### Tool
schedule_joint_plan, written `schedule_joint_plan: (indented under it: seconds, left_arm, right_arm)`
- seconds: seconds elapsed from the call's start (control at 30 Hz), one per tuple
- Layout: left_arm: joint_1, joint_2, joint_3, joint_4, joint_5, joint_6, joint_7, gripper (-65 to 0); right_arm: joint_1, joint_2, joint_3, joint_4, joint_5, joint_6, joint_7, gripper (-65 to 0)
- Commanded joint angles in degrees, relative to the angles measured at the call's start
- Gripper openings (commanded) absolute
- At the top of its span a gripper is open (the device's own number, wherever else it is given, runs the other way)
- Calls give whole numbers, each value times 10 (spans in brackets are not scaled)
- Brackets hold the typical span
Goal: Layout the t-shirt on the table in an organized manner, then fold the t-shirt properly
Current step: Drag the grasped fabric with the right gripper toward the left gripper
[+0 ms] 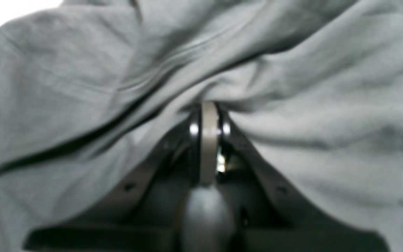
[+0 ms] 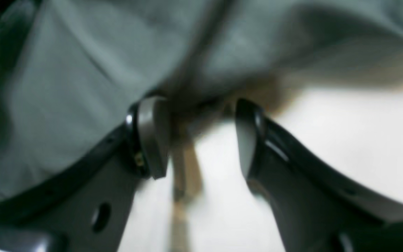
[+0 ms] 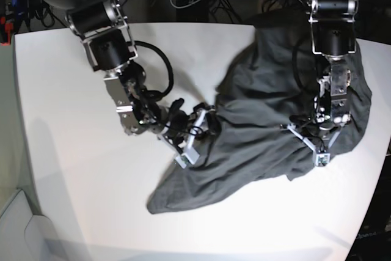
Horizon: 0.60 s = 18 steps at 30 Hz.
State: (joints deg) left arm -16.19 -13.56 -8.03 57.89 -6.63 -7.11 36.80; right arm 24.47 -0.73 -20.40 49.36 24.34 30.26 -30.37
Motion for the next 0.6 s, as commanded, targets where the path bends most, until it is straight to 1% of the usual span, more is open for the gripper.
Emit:
schedule_joint_plan:
  seconds: [0.0,0.07,0.13,0.23,0.3,0.43,0.57]
  left_arm:
    - [1,4,3,-3,-6,-12,33,-647]
    - [1,5,3,-3,-8,-12,33,-647]
    - [1,8,3,-3,-11,-12,34,-647]
    - [1,27,4,-3,-6,-13,37,-647]
    - [1,31,10,-3,-6,-13,37,-647]
    - [1,46,56,-3,-9,-12,37,-647]
    - [2,59,80,-3,-10,-10,38,-647]
  right_arm:
    - [19,-3,-2,4,5,6,16,-340]
    - [19,-14,-14,3,5,6,25,-340]
    - [19,-18,-22,3,5,6,26,-340]
    - [19,-30,-36,3,5,6,27,-340]
    - [19,-34,-37,3,5,6,27,-340]
    - [19,-52,-41,3,5,6,28,-342]
    - [18,-54,-41,3,5,6,34,-344]
